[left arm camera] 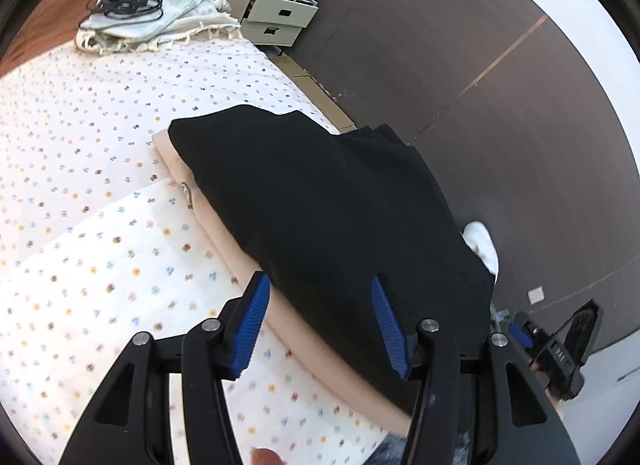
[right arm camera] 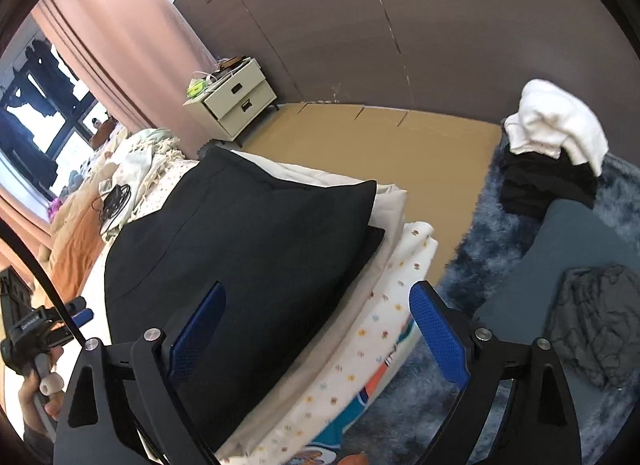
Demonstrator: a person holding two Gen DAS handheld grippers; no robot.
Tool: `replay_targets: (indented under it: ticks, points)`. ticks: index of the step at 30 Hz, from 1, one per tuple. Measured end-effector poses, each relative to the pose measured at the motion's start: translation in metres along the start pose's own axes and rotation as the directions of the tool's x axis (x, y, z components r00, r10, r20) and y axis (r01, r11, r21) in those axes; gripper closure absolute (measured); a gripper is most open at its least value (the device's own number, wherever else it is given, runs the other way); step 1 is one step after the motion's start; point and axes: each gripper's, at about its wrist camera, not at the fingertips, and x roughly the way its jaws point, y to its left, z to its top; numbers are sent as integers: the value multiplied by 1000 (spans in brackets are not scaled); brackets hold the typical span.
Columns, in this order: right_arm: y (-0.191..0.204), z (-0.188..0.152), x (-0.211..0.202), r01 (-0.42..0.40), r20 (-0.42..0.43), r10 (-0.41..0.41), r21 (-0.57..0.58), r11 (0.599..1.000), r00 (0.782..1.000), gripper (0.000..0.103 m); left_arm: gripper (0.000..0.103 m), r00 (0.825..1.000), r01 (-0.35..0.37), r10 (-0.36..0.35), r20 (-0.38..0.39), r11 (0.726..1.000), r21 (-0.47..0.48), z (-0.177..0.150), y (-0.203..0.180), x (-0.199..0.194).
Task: Fold large clothes
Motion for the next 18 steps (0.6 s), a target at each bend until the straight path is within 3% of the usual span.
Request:
replay_targets:
  ticks: [1,3,4,13,18]
  points:
    - [2,-2,-8,3,7,-3,1,1000,1000,10,40,1000,-1,1,3,1000,16,-3,-3,-8]
    - [4,-6,-23,1,24,-1,8,1000,1000,6,6,999,-7,5,32,999,53,-9,-10,-26]
    - [5,-8,-28,-2,31,2,8,1000,1000,0,0,998,-18,14,60,997,76,-15,-12,-39]
    - [27,-28,-100,-44,142,50,-45,998,989,0,0,979,-82,52,198,986,147,-42,-15,-148]
    - [39,-45,-130,-64,139,77,-98,993,987,0,0,968,-99,57,246,982,163,-64,-14,-200]
